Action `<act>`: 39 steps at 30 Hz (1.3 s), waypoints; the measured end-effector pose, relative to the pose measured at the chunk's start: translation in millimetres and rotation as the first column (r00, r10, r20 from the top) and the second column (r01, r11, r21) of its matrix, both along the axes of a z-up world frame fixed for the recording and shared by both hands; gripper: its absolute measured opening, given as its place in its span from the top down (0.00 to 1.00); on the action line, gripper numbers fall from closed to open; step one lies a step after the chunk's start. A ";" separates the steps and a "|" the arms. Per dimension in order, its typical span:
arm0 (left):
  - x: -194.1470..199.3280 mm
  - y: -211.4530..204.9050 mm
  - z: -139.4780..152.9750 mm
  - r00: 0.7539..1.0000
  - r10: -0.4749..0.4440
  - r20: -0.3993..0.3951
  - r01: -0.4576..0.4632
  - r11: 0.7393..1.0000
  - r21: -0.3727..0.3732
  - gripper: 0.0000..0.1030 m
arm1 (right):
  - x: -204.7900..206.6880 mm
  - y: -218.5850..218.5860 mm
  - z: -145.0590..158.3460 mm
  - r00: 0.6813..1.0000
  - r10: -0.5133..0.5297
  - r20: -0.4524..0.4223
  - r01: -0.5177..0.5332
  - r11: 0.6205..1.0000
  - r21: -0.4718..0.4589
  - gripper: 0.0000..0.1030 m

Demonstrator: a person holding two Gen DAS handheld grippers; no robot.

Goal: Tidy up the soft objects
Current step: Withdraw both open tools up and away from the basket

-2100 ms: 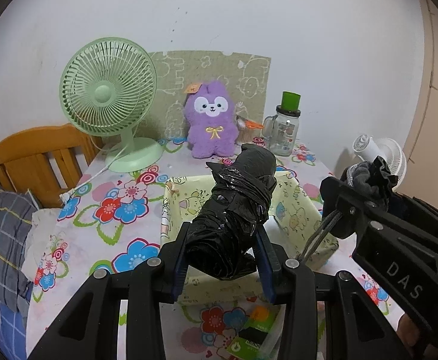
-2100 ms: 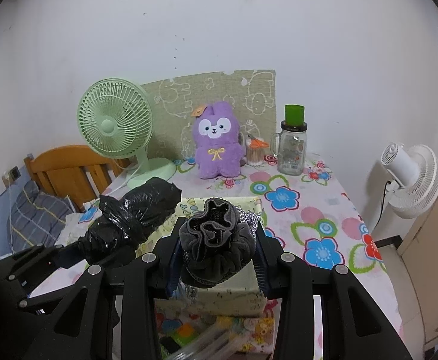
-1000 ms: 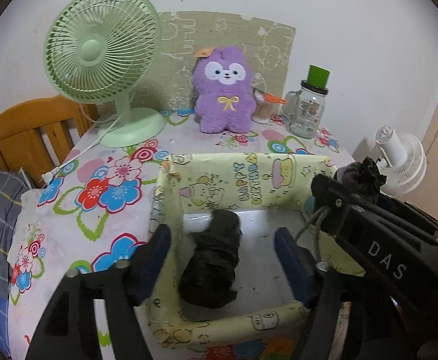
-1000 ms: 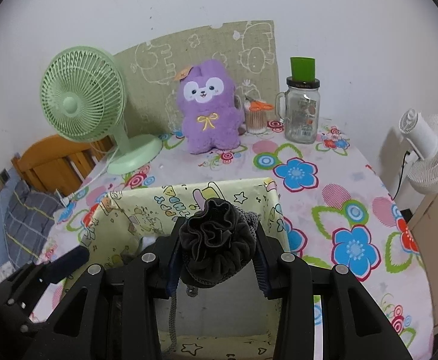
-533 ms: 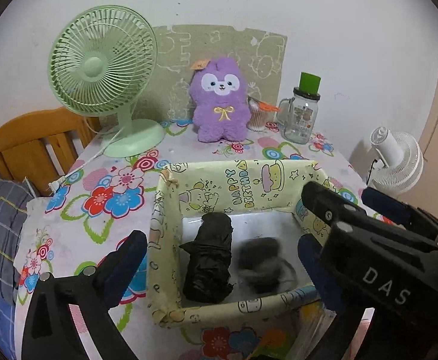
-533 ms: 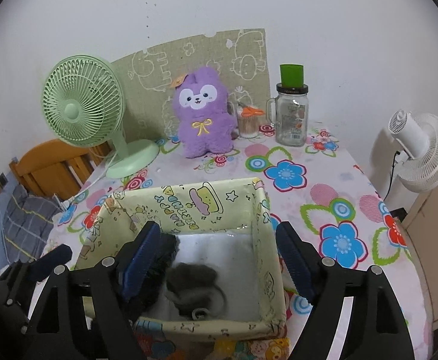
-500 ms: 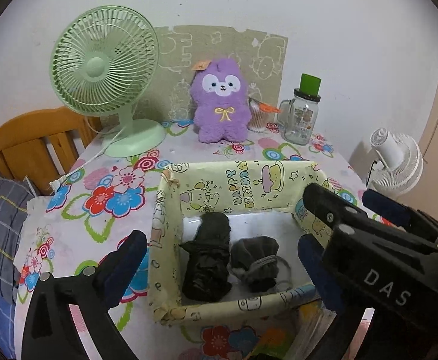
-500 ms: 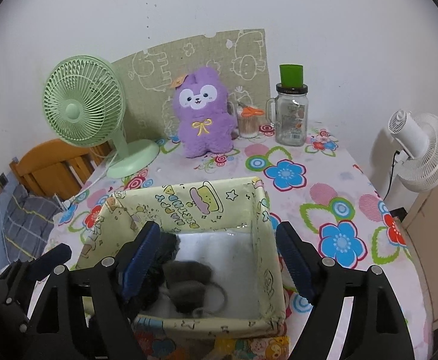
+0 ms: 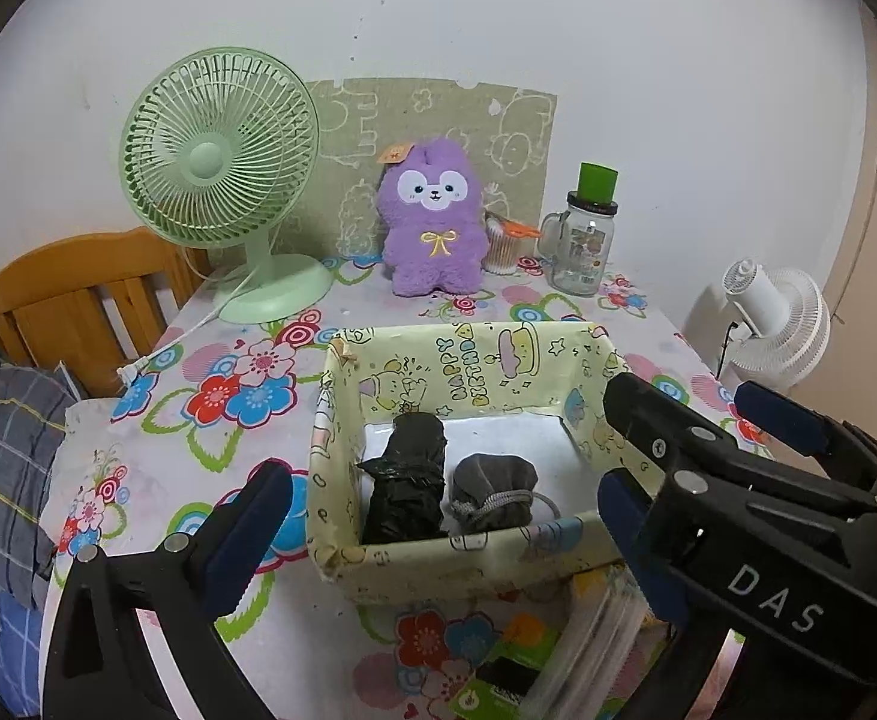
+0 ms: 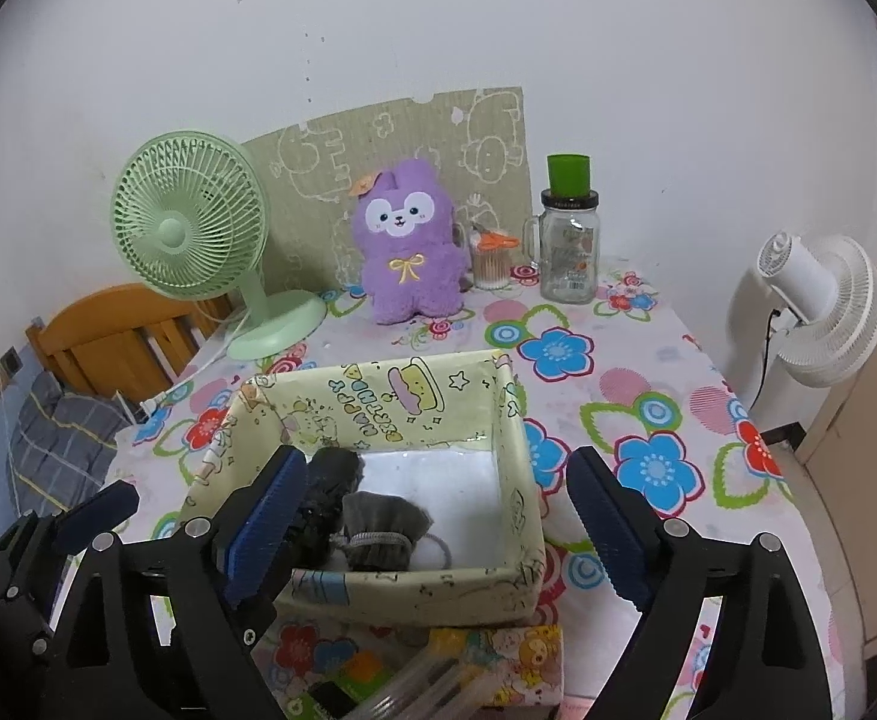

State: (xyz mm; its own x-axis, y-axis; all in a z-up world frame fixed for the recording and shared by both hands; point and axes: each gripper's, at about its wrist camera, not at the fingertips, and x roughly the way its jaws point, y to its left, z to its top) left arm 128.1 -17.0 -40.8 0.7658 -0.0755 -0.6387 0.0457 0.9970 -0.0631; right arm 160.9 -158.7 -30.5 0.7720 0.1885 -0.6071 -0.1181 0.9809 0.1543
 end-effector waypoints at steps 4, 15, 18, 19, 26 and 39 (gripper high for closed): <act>-9.2 -1.3 3.9 1.000 0.000 0.013 0.000 1.000 0.005 0.00 | -9.8 -0.5 4.6 1.000 0.001 0.013 -0.001 1.000 -0.002 0.11; -33.7 -1.0 10.7 0.999 -0.001 0.042 0.001 1.000 -0.002 0.00 | -36.5 -3.1 14.8 0.999 -0.003 0.050 0.003 1.000 -0.006 0.07; -38.5 -0.7 10.6 0.999 -0.001 0.042 0.001 1.000 -0.005 0.00 | -42.7 -4.2 15.5 0.999 -0.005 0.053 0.006 1.000 -0.004 0.07; -40.1 -0.6 10.5 0.999 -0.001 0.043 0.001 1.000 -0.005 0.00 | -44.4 -4.5 15.8 0.999 -0.007 0.054 0.007 1.000 -0.004 0.07; -51.5 -1.2 9.8 0.999 0.001 0.048 -0.001 1.000 -0.009 0.00 | -54.7 -6.6 16.1 0.998 -0.013 0.055 0.013 1.000 -0.002 0.07; -69.8 1.7 -1.8 1.000 0.006 0.025 -0.005 1.000 -0.020 0.00 | -78.3 -8.0 5.8 0.999 -0.016 0.037 0.016 1.000 -0.008 0.07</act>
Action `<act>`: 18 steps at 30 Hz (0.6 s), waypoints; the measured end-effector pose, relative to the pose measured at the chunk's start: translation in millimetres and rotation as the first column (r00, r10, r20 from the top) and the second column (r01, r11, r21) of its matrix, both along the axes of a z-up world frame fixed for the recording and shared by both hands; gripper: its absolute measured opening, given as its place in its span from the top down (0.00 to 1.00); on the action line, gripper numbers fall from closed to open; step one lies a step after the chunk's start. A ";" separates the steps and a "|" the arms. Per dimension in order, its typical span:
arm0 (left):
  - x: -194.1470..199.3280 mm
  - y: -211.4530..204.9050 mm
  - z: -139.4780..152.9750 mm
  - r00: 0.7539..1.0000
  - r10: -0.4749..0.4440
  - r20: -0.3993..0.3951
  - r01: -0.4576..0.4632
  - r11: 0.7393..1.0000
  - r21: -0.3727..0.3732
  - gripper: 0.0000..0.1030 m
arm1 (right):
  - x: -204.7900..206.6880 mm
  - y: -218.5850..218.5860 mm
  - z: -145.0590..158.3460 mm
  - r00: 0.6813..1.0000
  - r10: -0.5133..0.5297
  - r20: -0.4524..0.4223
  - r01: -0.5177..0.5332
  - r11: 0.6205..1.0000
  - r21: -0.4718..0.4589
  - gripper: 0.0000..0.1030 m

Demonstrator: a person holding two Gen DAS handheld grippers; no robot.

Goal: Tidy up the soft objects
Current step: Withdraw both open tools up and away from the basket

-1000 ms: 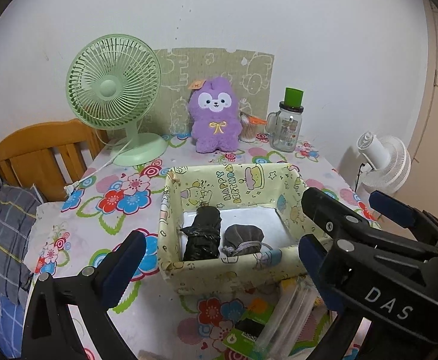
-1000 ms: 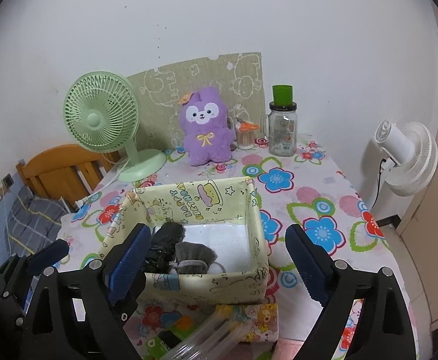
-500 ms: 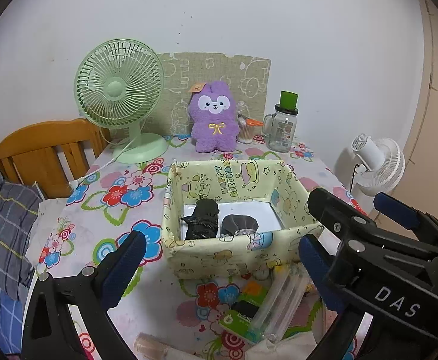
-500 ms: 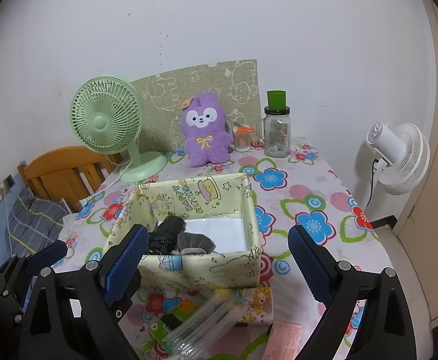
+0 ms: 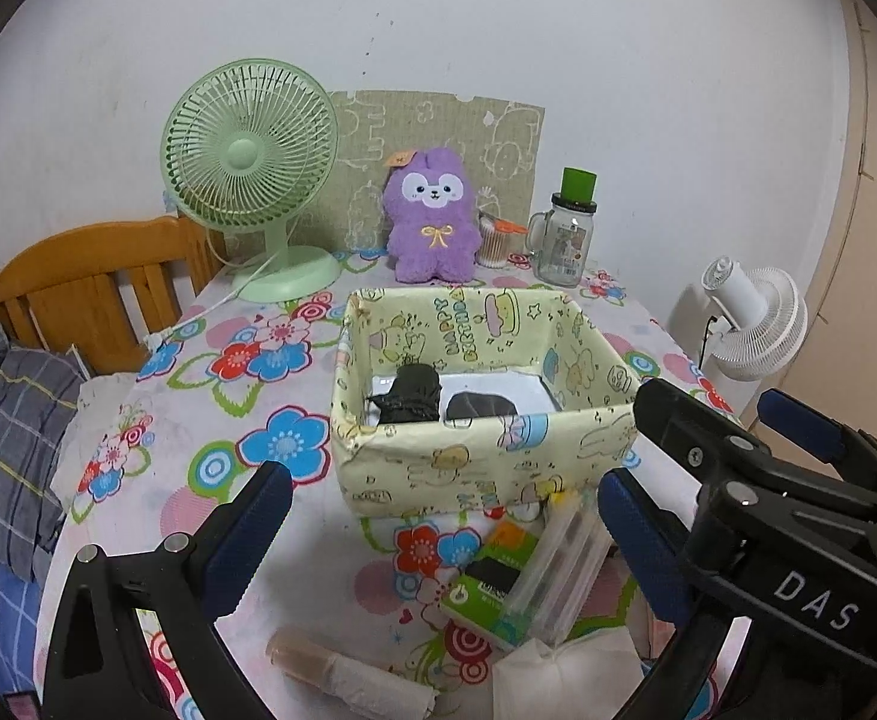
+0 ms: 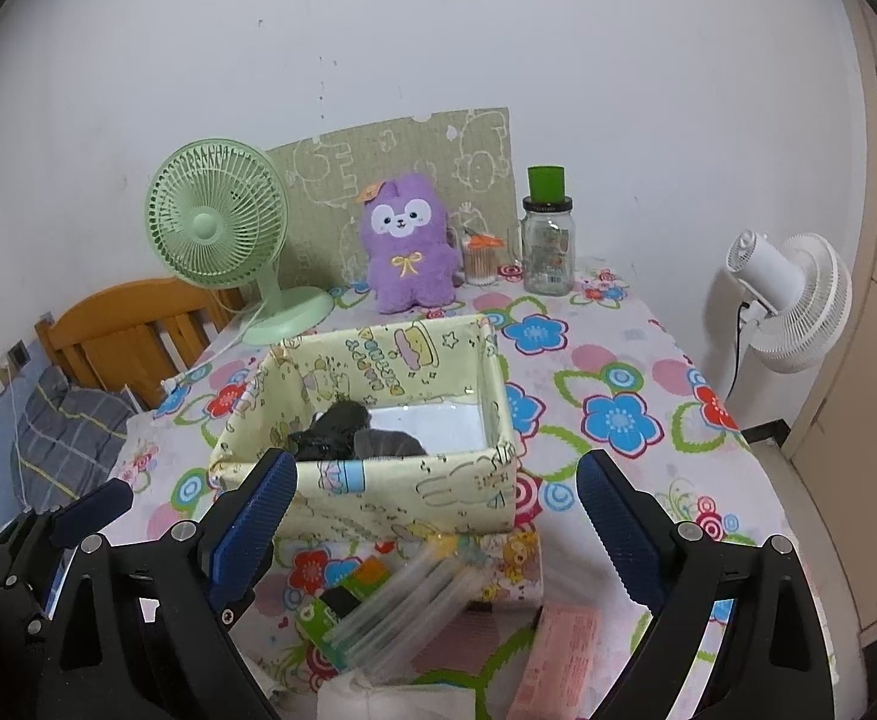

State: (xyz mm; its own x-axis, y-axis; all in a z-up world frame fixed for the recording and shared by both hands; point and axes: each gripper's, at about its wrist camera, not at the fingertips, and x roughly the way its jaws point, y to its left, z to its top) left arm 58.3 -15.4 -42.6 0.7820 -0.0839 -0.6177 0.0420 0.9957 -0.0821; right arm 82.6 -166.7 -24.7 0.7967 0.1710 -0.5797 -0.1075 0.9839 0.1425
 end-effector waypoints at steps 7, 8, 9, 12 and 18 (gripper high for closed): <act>-8.5 -1.9 -4.9 1.000 -0.006 -0.001 0.006 1.000 0.005 0.00 | -9.8 -1.1 -4.0 1.000 -0.006 -0.002 0.006 1.000 -0.005 0.07; -9.6 -2.7 -6.0 1.000 -0.007 -0.001 0.007 1.000 0.006 0.00 | -11.6 -1.1 -4.7 1.000 -0.006 -0.002 0.006 1.000 -0.007 0.07; -10.6 -3.4 -7.3 1.000 -0.008 -0.003 0.008 1.000 0.006 0.00 | -12.5 -1.1 -5.0 1.000 -0.006 -0.002 0.006 1.000 -0.009 0.07; -12.8 -6.2 -11.3 1.000 -0.014 -0.008 0.014 1.000 0.005 0.00 | -16.5 -2.4 -7.4 1.000 -0.008 -0.003 0.008 1.000 -0.018 0.07; -16.1 -14.4 -19.6 0.999 -0.034 -0.013 0.035 0.999 0.012 0.00 | -21.3 -9.0 -15.4 1.000 -0.021 -0.015 0.020 0.999 -0.028 0.07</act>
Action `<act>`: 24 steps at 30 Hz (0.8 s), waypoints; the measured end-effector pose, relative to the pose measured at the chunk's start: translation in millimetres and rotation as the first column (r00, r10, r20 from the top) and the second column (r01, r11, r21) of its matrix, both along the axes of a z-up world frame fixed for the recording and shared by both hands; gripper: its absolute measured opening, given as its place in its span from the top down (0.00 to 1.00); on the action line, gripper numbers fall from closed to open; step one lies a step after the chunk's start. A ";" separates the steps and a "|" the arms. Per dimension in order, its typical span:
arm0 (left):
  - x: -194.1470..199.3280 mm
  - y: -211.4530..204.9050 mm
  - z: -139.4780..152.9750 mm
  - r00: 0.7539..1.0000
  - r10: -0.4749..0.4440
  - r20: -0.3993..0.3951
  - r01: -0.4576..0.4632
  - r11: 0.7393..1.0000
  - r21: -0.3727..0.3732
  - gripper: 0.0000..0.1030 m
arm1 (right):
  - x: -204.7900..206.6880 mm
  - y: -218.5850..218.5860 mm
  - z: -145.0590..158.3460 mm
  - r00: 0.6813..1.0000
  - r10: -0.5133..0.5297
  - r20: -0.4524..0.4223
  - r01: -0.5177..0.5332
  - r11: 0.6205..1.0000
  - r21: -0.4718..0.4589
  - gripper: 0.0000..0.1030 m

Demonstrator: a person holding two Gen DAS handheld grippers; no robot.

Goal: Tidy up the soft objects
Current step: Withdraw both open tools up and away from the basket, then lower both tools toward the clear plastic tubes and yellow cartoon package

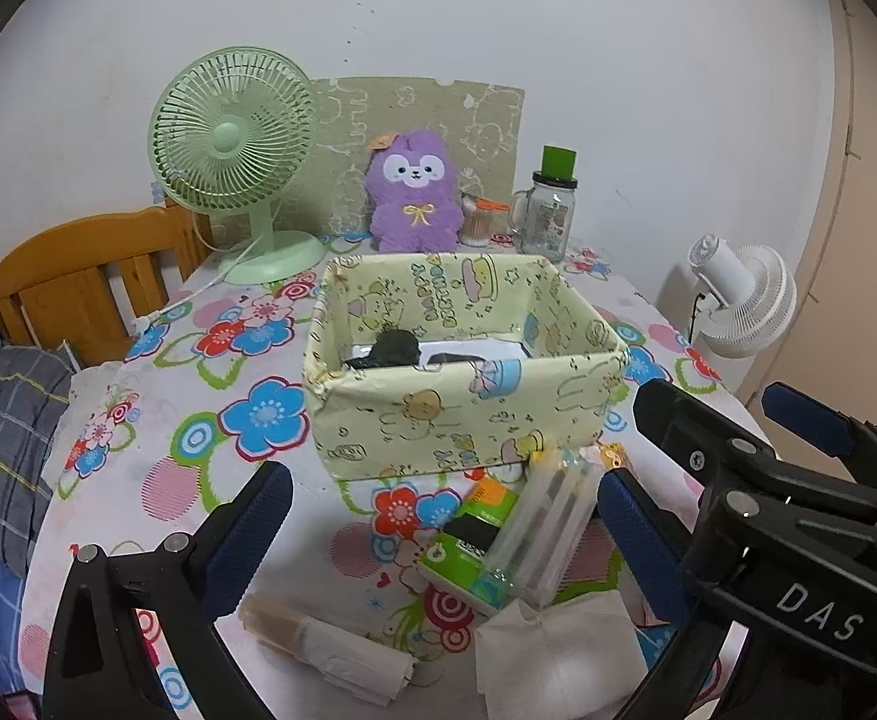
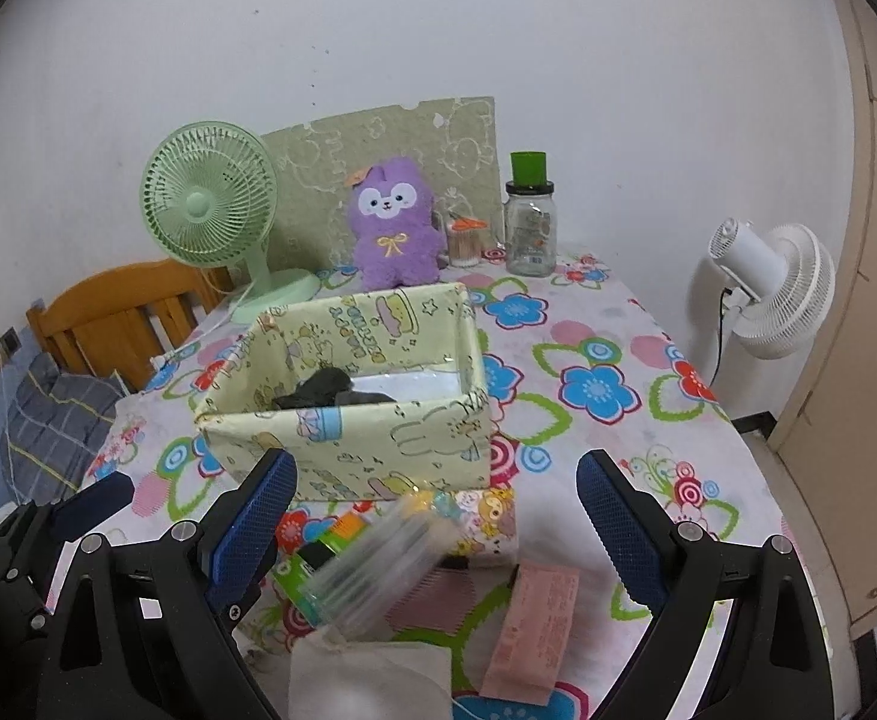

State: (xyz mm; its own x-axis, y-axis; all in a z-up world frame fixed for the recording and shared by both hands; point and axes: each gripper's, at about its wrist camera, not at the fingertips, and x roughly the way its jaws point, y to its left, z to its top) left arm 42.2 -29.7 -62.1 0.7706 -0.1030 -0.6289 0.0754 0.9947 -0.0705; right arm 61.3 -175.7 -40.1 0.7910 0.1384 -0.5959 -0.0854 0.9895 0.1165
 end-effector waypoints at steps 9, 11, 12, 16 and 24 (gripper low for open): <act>3.6 -15.6 -17.5 0.999 -0.046 -0.029 0.046 0.999 -0.003 0.00 | 0.1 -10.7 -20.8 0.999 -0.008 -0.042 0.008 1.000 -0.007 0.07; 4.8 -19.1 -21.2 0.998 -0.057 -0.036 0.057 0.998 -0.001 0.00 | 1.5 -12.3 -24.3 0.999 -0.011 -0.051 0.011 1.000 -0.005 0.07; 5.1 -20.8 -22.8 0.997 -0.061 -0.038 0.061 0.998 0.001 0.00 | 1.6 -12.3 -25.7 0.999 -0.012 -0.053 0.012 1.000 -0.005 0.07; 7.6 -27.0 -30.3 0.996 -0.073 -0.050 0.074 0.997 0.010 0.00 | 3.8 -15.2 -34.7 0.997 -0.016 -0.073 0.015 1.000 -0.004 0.07; 15.9 -34.5 -47.3 0.993 -0.076 -0.095 0.079 0.996 0.030 0.02 | 9.3 -21.0 -53.8 0.994 -0.018 -0.111 0.018 1.000 0.004 0.07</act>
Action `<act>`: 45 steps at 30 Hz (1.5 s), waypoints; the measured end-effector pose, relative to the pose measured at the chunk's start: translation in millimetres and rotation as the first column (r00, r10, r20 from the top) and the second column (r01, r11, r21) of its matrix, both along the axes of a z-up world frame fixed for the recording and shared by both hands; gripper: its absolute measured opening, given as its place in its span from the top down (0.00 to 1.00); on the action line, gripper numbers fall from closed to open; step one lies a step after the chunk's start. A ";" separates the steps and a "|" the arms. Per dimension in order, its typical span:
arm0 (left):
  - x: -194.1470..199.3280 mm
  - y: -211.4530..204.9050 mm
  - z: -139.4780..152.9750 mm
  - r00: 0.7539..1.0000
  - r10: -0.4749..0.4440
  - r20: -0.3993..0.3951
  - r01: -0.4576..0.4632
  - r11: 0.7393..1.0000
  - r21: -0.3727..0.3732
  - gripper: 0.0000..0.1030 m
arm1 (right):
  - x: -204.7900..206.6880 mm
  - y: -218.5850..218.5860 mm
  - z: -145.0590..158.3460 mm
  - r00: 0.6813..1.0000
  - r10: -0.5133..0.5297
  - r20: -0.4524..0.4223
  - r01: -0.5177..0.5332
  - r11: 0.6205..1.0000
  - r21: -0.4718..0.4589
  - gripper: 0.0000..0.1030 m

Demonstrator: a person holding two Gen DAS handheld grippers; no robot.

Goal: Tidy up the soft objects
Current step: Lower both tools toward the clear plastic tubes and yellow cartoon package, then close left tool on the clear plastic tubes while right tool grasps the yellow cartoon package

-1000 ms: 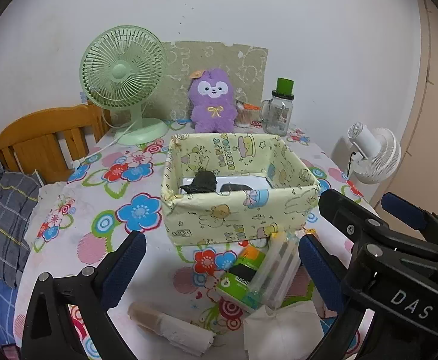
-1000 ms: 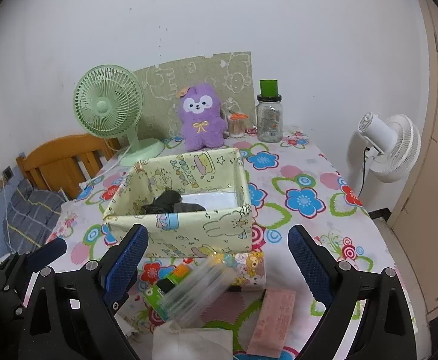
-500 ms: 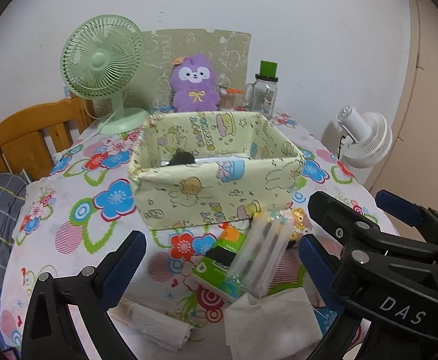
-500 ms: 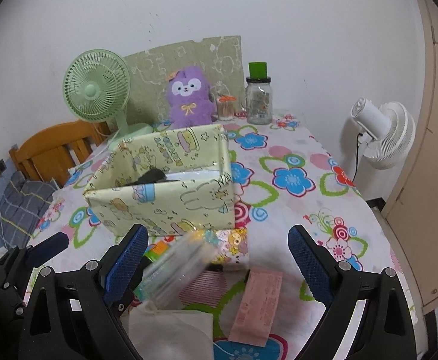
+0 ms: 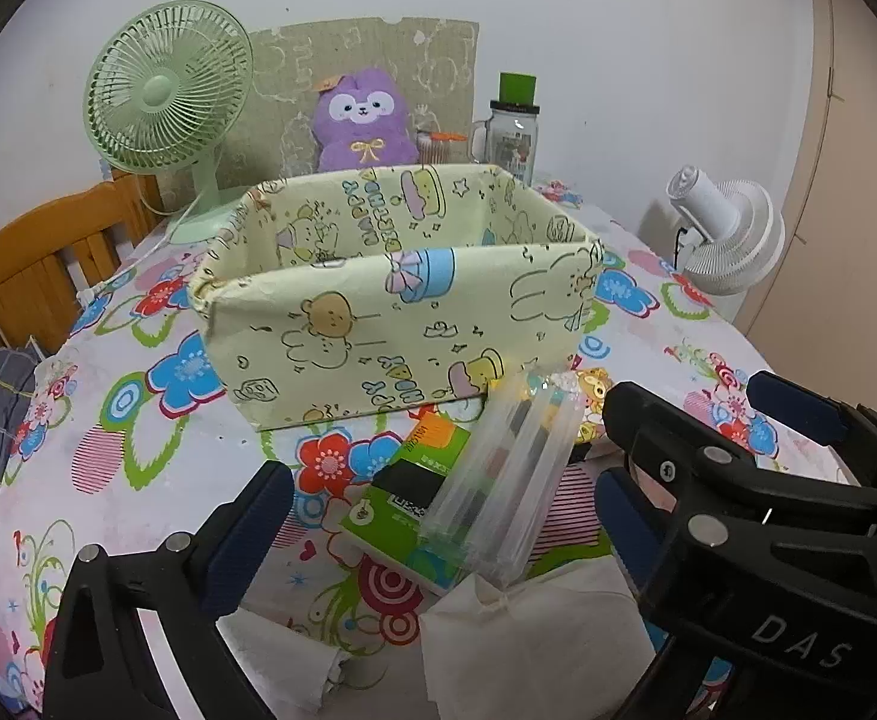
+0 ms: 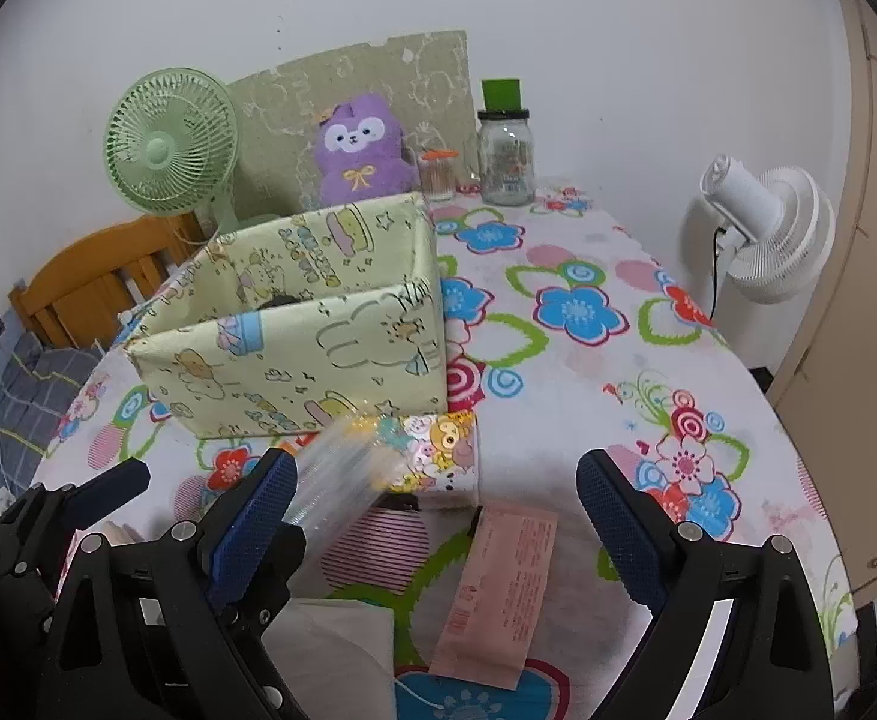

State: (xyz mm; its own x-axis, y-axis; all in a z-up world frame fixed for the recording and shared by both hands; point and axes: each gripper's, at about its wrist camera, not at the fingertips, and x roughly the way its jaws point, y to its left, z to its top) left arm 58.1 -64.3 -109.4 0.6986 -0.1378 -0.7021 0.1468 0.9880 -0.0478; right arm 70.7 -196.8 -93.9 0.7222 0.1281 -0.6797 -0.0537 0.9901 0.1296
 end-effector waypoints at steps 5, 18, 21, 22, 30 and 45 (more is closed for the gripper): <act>1.5 -7.9 -4.8 1.000 -0.013 0.003 0.013 1.000 0.026 0.05 | 4.7 -4.7 -9.6 1.000 -0.007 -0.025 0.007 1.000 0.006 0.07; 11.8 -19.3 -16.8 0.999 -0.032 -0.038 0.034 0.998 0.048 0.26 | 13.8 -9.4 -25.7 0.998 -0.009 -0.070 0.011 1.000 0.018 0.07; 14.3 -21.0 -18.9 0.997 -0.048 -0.054 0.050 0.998 0.040 0.32 | 15.5 -10.0 -27.5 0.997 -0.009 -0.075 0.011 1.000 0.020 0.07; 15.1 -21.6 -20.1 0.997 -0.052 -0.061 0.055 0.998 0.039 0.34 | 16.3 -10.1 -28.2 0.997 -0.009 -0.077 0.011 1.000 0.021 0.07; 17.9 -23.6 -22.8 0.995 -0.065 -0.073 0.068 0.997 0.034 0.54 | 22.8 -11.0 -34.6 0.995 -0.010 -0.097 0.013 1.000 0.027 0.07; 15.1 3.2 -15.2 0.998 -0.021 -0.067 0.021 1.000 0.006 0.76 | 36.0 4.1 -39.3 0.993 0.016 -0.117 -0.012 0.999 0.032 0.07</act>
State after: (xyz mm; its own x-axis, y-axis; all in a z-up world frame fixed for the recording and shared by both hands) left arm 73.2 -61.1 -124.6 0.6470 -0.1472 -0.7482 0.1640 0.9851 -0.0520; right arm 106.7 -192.6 -133.2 0.6354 0.1603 -0.7553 -0.0500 0.9847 0.1669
